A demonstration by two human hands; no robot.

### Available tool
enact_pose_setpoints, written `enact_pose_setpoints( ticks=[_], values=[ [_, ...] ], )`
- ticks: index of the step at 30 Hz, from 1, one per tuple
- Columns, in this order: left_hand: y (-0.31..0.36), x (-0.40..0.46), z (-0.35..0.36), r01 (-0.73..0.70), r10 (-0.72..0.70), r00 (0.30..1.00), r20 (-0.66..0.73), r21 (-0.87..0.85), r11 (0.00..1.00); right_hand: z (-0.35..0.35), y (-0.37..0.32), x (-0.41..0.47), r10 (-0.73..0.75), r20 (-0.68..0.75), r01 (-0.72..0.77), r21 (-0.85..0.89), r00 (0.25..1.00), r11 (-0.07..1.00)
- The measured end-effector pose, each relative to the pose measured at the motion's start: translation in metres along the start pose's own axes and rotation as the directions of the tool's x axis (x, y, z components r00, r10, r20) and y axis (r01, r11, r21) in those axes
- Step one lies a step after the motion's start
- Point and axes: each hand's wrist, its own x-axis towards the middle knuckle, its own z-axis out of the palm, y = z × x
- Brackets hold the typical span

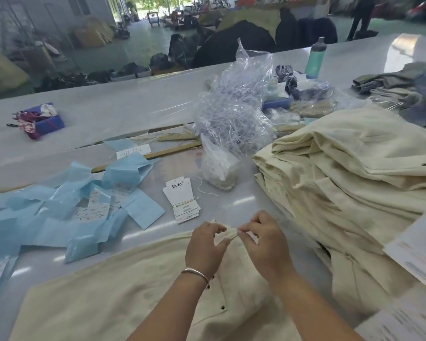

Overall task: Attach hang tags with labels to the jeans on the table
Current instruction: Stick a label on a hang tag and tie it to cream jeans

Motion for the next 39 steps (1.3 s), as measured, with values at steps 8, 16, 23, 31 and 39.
enact_pose_setpoints(
  ticks=[8, 16, 23, 31, 39],
  values=[
    [-0.013, 0.027, 0.032, -0.091, 0.061, 0.993, 0.103, 0.317, 0.944, 0.045, 0.045, 0.002, 0.367, 0.162, -0.345, -0.146, 0.916, 0.927],
    [-0.008, 0.034, 0.027, 0.180, -0.167, 0.980, 0.112, -0.124, 0.976, 0.064, 0.038, 0.000, 0.354, -0.011, -0.350, -0.193, 0.935, 0.917],
    [-0.013, 0.030, 0.009, 0.349, -0.269, 0.937, 0.222, -0.580, 0.736, 0.083, 0.023, 0.005, 0.381, -0.194, -0.394, -0.033, 0.904, 0.918],
    [-0.016, 0.027, 0.007, 0.464, -0.394, 0.880, 0.264, -0.648, 0.603, 0.084, 0.024, 0.000, 0.290, -0.196, -0.303, -0.043, 0.937, 0.952],
    [-0.010, 0.027, 0.021, 0.401, -0.399, 0.907, 0.136, -0.569, 0.718, 0.079, 0.028, -0.004, 0.247, -0.180, -0.266, -0.085, 0.952, 0.960]
  ],
)
